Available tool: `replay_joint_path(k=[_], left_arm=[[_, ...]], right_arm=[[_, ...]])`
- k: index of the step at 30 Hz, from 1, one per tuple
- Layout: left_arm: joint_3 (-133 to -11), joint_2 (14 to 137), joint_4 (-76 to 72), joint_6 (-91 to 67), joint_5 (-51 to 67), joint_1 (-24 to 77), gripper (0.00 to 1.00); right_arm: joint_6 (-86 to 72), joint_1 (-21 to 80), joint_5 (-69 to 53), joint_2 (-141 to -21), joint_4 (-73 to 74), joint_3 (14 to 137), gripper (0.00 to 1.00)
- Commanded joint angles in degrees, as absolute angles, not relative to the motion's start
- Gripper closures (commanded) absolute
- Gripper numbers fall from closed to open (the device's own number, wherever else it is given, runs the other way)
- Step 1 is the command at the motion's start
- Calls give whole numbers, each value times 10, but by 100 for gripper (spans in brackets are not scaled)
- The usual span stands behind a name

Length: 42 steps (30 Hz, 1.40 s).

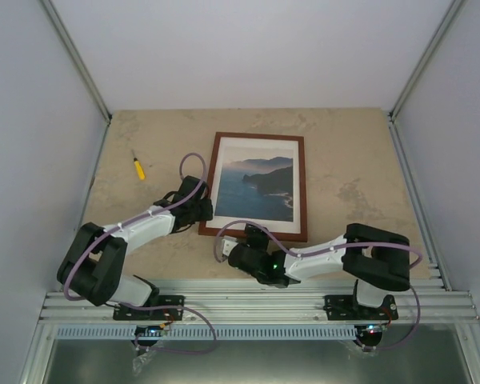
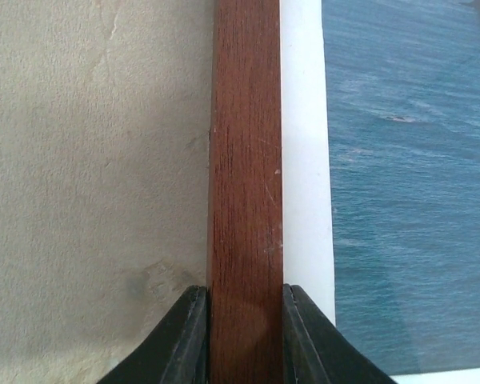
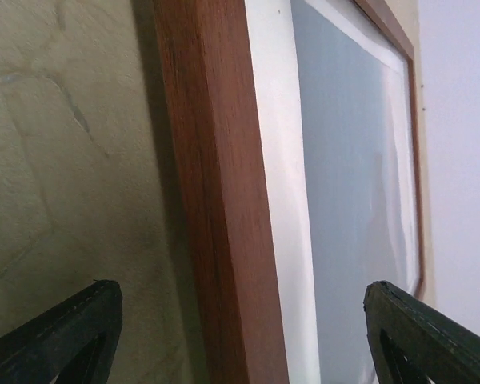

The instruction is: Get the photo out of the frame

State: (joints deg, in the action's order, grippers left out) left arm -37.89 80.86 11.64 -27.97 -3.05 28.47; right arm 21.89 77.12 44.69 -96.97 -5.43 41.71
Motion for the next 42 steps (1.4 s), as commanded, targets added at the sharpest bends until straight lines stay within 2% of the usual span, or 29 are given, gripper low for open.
replay_joint_path(k=[1,13,20,27,32,36,40,42], left_arm=[[-384,782,58,-297,-4,288,94],[-378,778,50,-303,0,290,95],[-377,774,46,-305,0,291,95],[-372,765,44,-308,0,291,95],[-365,748,39,-318,-8,291,93],[-357,728,37,-332,-23,290,85],[-344,680,38,-351,-50,288,75],[-335,648,37,-367,-61,284,66]], right_arm=[[259,779,532,-1007,-109,435,18],[438,755,618,-1107,-372,432,27],[480,738,631,-1147,-425,440,35],[536,734,638,-1179,-484,442,54],[538,733,641,-1163,-485,436,78],[543,734,645,-1143,-487,429,97],[556,735,644,-1112,-502,418,100],[564,738,645,-1096,-511,412,99]])
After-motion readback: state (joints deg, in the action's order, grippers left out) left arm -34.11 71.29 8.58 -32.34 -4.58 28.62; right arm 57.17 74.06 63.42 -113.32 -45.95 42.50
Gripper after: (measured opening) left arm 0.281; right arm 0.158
